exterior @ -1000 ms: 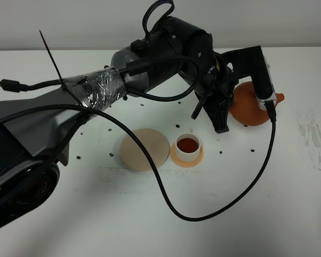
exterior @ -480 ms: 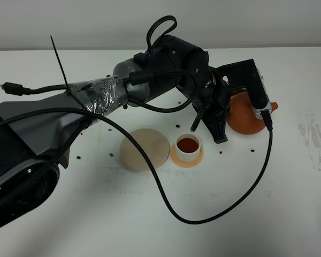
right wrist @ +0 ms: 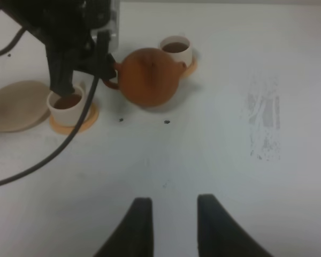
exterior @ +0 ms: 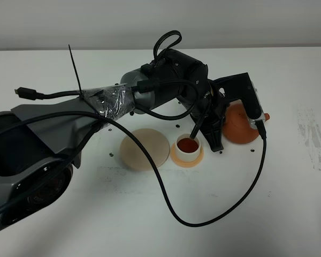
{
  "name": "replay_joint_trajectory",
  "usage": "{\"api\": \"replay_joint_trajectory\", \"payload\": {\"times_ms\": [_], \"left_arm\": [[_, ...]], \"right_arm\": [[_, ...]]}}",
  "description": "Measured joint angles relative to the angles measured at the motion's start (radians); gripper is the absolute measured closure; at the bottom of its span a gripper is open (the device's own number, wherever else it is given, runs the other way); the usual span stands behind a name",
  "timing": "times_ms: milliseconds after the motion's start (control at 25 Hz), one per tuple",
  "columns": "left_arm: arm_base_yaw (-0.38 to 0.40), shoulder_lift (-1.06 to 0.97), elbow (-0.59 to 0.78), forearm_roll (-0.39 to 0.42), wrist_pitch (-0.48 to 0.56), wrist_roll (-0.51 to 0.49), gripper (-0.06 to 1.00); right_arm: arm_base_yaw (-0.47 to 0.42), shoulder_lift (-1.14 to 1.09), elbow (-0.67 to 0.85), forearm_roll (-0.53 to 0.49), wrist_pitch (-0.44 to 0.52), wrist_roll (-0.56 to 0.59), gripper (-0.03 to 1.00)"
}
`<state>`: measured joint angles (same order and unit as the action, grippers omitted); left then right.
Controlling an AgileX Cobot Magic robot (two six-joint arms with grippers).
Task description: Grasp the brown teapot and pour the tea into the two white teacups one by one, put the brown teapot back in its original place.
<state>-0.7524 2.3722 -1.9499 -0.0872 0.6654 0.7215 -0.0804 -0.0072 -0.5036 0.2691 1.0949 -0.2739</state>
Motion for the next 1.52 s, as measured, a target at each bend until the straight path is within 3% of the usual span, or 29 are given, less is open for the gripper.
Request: {"api": "replay_joint_trajectory", "payload": {"times_ms": [520,960,1200,1520], "left_arm": [[0.006,0.015,0.000,0.002,0.009,0.000,0.82],[0.011,-0.199,0.019,0.020,0.092,-0.001,0.82],[0.046,-0.356,0.286,0.027,0.023,-0.019,0.82],[0.161,-0.598,0.624,0.028,-0.050,-0.187,0.82]], "right_arm": [[0.000,0.000,0.000,0.000,0.000,0.000,0.74],[0.000,0.000,0.000,0.000,0.000,0.000,0.74],[0.000,0.000,0.000,0.000,0.000,0.000,0.74],[0.000,0.000,0.000,0.000,0.000,0.000,0.74]]}}
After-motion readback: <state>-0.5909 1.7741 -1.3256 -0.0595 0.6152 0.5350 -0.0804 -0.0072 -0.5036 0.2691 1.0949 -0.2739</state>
